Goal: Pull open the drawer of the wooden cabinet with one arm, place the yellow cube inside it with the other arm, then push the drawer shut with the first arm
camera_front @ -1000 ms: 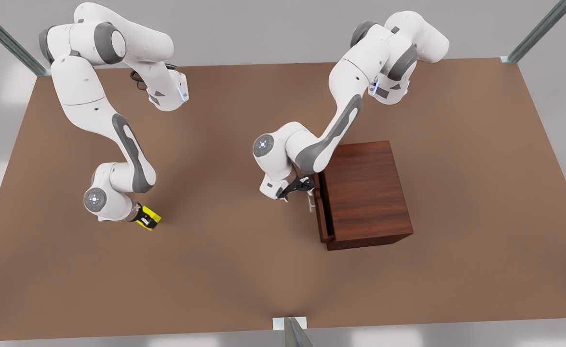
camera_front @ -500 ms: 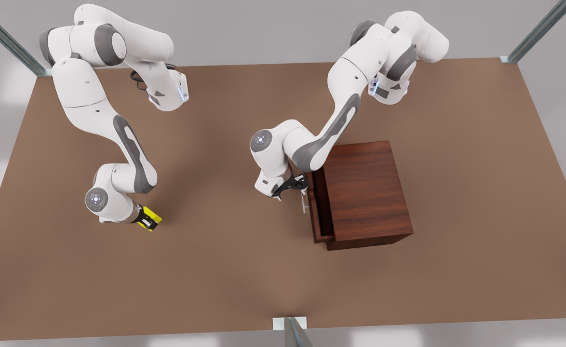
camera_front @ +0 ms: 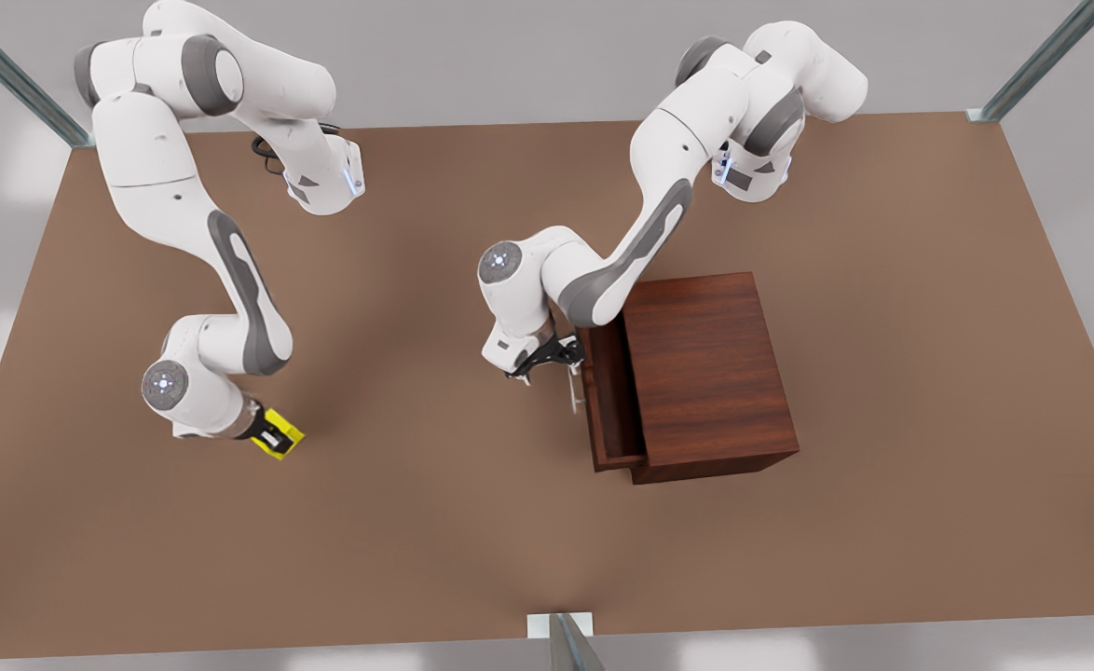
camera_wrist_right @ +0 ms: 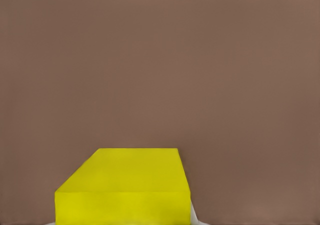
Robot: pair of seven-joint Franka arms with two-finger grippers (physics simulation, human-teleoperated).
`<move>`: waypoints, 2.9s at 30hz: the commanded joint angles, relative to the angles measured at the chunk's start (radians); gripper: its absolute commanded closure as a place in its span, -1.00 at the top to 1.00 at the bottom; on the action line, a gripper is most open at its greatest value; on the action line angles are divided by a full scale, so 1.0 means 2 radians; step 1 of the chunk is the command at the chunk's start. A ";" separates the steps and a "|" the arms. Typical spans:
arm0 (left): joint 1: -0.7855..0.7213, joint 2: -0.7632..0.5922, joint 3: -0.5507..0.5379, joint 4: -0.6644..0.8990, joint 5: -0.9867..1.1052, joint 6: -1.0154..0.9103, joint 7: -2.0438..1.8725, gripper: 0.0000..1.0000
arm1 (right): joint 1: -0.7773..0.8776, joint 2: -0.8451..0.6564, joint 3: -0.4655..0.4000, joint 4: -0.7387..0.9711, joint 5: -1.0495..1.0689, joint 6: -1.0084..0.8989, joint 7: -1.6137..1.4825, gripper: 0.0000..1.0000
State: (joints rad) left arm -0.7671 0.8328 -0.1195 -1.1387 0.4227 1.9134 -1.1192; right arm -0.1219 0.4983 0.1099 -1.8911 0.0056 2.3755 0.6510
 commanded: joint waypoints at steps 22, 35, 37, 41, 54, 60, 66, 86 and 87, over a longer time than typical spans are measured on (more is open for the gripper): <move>-0.029 0.012 0.005 0.010 0.023 0.018 -0.045 1.00 | 0.003 -0.001 0.016 0.184 0.003 -0.231 0.152 0.36; -0.065 0.001 0.002 0.082 0.021 -0.132 -0.030 1.00 | 0.000 -0.004 0.013 0.184 0.019 -0.230 0.221 0.36; -0.064 -0.027 0.003 0.082 0.018 -0.181 0.010 1.00 | -0.001 -0.007 0.013 0.184 0.020 -0.231 0.227 0.36; 0.020 -0.110 0.002 0.076 -0.066 -0.305 0.176 1.00 | 0.004 -0.015 0.027 0.191 0.039 -0.255 0.280 0.36; 0.386 -0.286 0.044 -0.128 -0.238 -0.171 0.560 1.00 | 0.244 0.052 0.031 0.340 0.045 -0.270 0.662 0.35; 0.392 -0.294 0.044 -0.148 -0.238 -0.173 0.563 1.00 | 0.315 0.107 0.043 0.409 0.045 -0.228 0.787 0.35; 0.393 -0.294 0.044 -0.148 -0.237 -0.172 0.563 1.00 | 0.377 0.178 0.039 0.458 0.043 -0.175 0.855 0.36; 0.341 -0.315 0.015 -0.162 -0.265 -0.200 0.130 1.00 | 0.054 -0.123 -0.045 0.179 0.001 -0.415 -0.246 1.00; 0.308 -0.307 0.014 -0.162 -0.256 -0.200 0.047 1.00 | 0.053 -0.159 -0.055 0.130 -0.006 -0.409 -0.287 1.00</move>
State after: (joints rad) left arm -0.1197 0.2219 -0.0826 -1.4599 -0.0888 1.5339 -0.2810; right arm -0.0126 0.2332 0.0048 -1.5559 -0.0009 1.5898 1.4279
